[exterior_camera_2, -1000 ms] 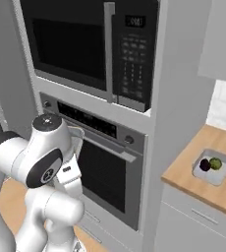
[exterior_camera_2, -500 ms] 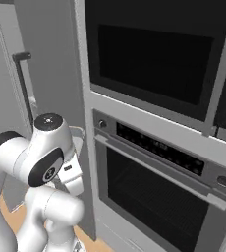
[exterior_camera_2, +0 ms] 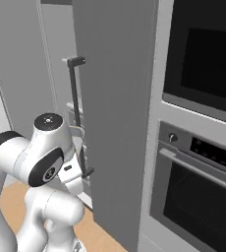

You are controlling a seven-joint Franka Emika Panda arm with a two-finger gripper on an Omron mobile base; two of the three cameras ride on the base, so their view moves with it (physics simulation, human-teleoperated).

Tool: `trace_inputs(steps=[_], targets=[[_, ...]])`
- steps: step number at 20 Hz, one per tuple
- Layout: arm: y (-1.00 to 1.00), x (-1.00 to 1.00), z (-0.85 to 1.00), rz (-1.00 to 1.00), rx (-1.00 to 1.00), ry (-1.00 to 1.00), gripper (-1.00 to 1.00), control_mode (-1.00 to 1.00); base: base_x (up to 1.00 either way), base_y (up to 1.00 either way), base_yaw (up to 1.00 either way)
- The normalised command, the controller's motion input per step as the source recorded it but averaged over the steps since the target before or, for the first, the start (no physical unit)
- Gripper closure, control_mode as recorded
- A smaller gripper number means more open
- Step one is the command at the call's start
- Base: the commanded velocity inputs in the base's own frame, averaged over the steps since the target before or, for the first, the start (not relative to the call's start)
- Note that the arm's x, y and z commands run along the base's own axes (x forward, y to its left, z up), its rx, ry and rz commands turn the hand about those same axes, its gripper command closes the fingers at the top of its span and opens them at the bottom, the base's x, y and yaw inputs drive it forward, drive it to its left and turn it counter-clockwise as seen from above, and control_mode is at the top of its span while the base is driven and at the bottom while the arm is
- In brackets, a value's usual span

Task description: Take the meat container that has the shrimp and place it on the second highest rack of the freezer. Then take the vegetable container that has the lime and eggplant and place it on the highest rack of the freezer.

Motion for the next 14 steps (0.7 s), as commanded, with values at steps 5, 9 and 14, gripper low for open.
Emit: trace_inputs(steps=[5,9,14], targets=[[0.0,0.0,0.0,0.0,0.0,0.0,1.0,1.0,0.0,0.69,0.0],[0.0,0.0,0.0,0.0,0.0,0.0,1.0,1.0,0.12,0.47,-0.01],[0.0,0.0,0.0,0.0,0.0,0.0,1.0,1.0,0.54,0.18,-0.03]])
